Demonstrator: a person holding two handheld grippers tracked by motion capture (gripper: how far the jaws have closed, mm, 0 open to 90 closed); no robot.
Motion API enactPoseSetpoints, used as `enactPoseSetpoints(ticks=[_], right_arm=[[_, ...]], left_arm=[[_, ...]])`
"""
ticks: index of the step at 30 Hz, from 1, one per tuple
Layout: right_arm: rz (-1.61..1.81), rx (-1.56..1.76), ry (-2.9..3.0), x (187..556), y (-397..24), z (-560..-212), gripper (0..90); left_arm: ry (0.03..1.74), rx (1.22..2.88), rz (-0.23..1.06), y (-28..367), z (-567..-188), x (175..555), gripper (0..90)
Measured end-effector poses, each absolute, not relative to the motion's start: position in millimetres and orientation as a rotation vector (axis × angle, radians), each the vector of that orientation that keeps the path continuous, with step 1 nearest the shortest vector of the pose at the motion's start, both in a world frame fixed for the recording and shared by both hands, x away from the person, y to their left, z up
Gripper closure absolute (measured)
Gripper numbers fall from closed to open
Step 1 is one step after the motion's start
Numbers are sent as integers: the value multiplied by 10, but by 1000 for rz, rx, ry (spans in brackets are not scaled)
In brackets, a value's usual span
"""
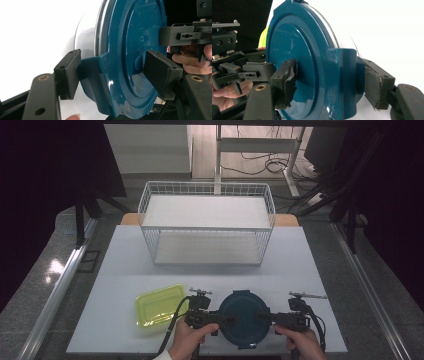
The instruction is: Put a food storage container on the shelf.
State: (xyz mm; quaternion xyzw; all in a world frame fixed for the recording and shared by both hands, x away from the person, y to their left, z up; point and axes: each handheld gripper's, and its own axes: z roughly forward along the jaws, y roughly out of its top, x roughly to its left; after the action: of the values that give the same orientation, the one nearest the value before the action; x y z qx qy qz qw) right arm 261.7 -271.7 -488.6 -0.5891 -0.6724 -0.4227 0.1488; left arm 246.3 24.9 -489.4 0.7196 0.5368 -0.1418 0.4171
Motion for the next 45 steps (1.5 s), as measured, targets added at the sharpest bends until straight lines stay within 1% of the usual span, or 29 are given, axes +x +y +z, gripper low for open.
enactPoseSetpoints(ticks=[7, 23, 35, 38, 45], right_arm=[[-1232, -1692, -1958, 2609, -2713, -4835, 331], [-1324, -1655, -2005, 2635, -2593, -4553, 332], [-1381, -1613, -2040, 2785, -2428, -4283, 332], [-1400, -1596, -2061, 2834, -2366, -4162, 332], [-1431, -1582, -2057, 2945, -2273, -4003, 332]], left_arm=[[1333, 1814, -349, 250, -4858, 2472, 325], [1297, 1801, -279, 378, -4541, 2520, 332], [1289, 1779, -225, 547, -4253, 2623, 332], [1283, 1769, -208, 602, -4154, 2648, 332], [1271, 1784, -182, 684, -3978, 2754, 333]])
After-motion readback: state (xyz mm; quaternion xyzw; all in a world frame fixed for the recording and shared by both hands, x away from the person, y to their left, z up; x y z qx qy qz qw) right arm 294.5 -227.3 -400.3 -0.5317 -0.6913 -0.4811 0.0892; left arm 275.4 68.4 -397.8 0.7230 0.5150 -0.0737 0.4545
